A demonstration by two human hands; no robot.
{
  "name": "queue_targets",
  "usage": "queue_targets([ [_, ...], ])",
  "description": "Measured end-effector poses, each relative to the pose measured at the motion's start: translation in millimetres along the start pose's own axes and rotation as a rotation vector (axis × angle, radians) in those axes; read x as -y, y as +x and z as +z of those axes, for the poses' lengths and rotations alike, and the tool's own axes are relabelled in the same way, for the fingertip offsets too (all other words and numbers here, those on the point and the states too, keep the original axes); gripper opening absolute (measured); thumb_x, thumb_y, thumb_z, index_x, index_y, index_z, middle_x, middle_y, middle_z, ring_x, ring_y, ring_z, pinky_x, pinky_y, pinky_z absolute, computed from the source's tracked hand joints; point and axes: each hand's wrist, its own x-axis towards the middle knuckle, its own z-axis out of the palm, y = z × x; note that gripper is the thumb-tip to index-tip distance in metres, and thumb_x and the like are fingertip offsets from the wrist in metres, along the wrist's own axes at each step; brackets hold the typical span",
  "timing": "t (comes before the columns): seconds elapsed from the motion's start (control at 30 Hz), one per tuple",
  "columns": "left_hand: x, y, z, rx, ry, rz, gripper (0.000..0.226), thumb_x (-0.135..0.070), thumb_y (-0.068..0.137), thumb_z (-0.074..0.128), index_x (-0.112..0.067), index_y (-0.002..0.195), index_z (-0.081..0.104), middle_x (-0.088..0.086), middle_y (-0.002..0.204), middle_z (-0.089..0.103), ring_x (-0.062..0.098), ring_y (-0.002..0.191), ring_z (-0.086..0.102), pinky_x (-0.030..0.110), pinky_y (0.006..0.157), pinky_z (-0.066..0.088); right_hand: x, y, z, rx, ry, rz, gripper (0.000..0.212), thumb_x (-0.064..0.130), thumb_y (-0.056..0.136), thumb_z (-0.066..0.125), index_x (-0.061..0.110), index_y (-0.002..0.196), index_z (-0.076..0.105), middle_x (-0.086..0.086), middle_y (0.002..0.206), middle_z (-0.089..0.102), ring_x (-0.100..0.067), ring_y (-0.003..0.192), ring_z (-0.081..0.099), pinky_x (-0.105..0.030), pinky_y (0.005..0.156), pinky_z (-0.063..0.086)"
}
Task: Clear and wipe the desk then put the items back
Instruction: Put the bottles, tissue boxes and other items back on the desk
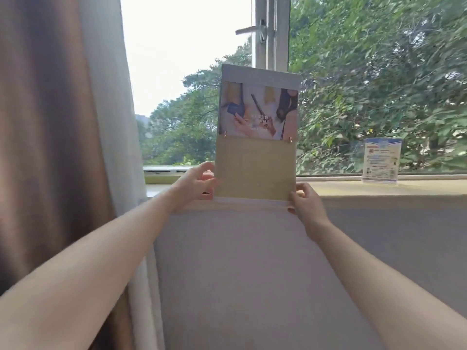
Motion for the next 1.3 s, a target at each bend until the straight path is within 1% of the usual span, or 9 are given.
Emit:
queue_targets([
  [0.3,-3.0,-93.5,-81.3,-0.148,0.081,-0.101,0.01,-0.014,0.096,0.058,-0.01,0.098,0.05,0.005,0.1,0.071,0.017,0.08,0.066,0.024,0.072,0.056,22.8,-53.3,89.6,0.236,0.146,-0.011,0.008,0.011,0.098,0.045,0.014,0.1,0.052,0.001,0.082,0.057,-0.019,0.082,0.053,-0.041,0.081,0.051],
  [0.4,-1.2,-124.0,-100.3,-0.236,0.129,-0.116,0.021,-0.012,0.096,0.058,0.001,0.111,0.05,0.012,0.107,0.069,0.022,0.09,0.065,0.033,0.081,0.056,30.0,-71.7,118.1,0.291,0.169,-0.024,0.006,0.012,0.097,0.048,0.014,0.098,0.053,0.002,0.081,0.058,-0.02,0.082,0.054,-0.042,0.081,0.051],
  [0.47,-0.9,-143.9,-113.7,-0.291,0.149,-0.132,0.023,-0.011,0.096,0.057,0.002,0.114,0.05,0.014,0.109,0.068,0.022,0.091,0.065,0.032,0.078,0.057,34.7,-83.8,136.6,0.331,0.182,-0.03,0.008,0.012,0.096,0.049,0.017,0.092,0.053,0.001,0.08,0.059,-0.021,0.08,0.054,-0.041,0.078,0.05],
  [0.6,-4.2,-183.4,-141.7,-0.346,0.183,-0.164,0.007,-0.011,0.097,0.056,-0.011,0.102,0.052,0.009,0.102,0.07,0.017,0.082,0.068,0.03,0.072,0.058,44.7,-108.7,172.0,0.408,0.205,-0.045,0.016,0.011,0.094,0.049,0.023,0.084,0.051,-0.001,0.079,0.062,-0.021,0.079,0.055,-0.039,0.074,0.048],
  [0.7,-7.6,-210.9,-159.9,-0.397,0.211,-0.191,0.006,-0.011,0.097,0.056,-0.015,0.097,0.052,0.008,0.104,0.071,0.019,0.085,0.067,0.036,0.08,0.057,53.3,-128.6,196.3,0.458,0.223,-0.041,0.017,0.01,0.094,0.048,0.023,0.084,0.051,-0.002,0.082,0.063,-0.022,0.081,0.056,-0.047,0.081,0.051],
  [0.93,-21.1,-274.1,-190.2,-0.504,0.267,-0.24,0.009,-0.009,0.098,0.053,-0.01,0.107,0.051,0.007,0.107,0.071,0.019,0.089,0.069,0.035,0.083,0.057,77.5,-173.7,245.2,0.527,0.286,-0.073,0.015,0.014,0.095,0.047,0.025,0.086,0.051,0.0,0.086,0.065,-0.023,0.085,0.059,-0.051,0.091,0.049],
  [1.07,-28.5,-296.8,-200.2,-0.549,0.289,-0.26,0.016,-0.008,0.099,0.052,-0.005,0.114,0.051,0.003,0.103,0.072,0.017,0.088,0.069,0.034,0.081,0.056,92.2,-189.8,259.1,0.51,0.287,-0.143,0.012,0.013,0.093,0.046,0.018,0.101,0.053,-0.009,0.097,0.067,-0.029,0.089,0.06,-0.051,0.092,0.05],
  [1.13,-33.7,-302.3,-201.8,-0.564,0.282,-0.256,0.017,-0.008,0.098,0.053,-0.006,0.115,0.052,0.001,0.102,0.072,0.015,0.085,0.07,0.032,0.079,0.056,100.7,-193.5,258.2,0.495,0.309,-0.172,0.01,0.014,0.094,0.044,0.019,0.099,0.052,-0.005,0.092,0.065,-0.027,0.084,0.057,-0.046,0.087,0.048],
  [1.3,-50.3,-308.3,-196.9,-0.557,0.216,-0.202,0.006,-0.01,0.098,0.054,-0.016,0.095,0.053,0.0,0.1,0.073,0.015,0.083,0.07,0.029,0.075,0.055,123.3,-196.8,238.5,0.479,0.366,-0.232,0.009,0.016,0.097,0.044,0.019,0.098,0.051,-0.003,0.09,0.064,-0.019,0.079,0.055,-0.044,0.084,0.049],
])
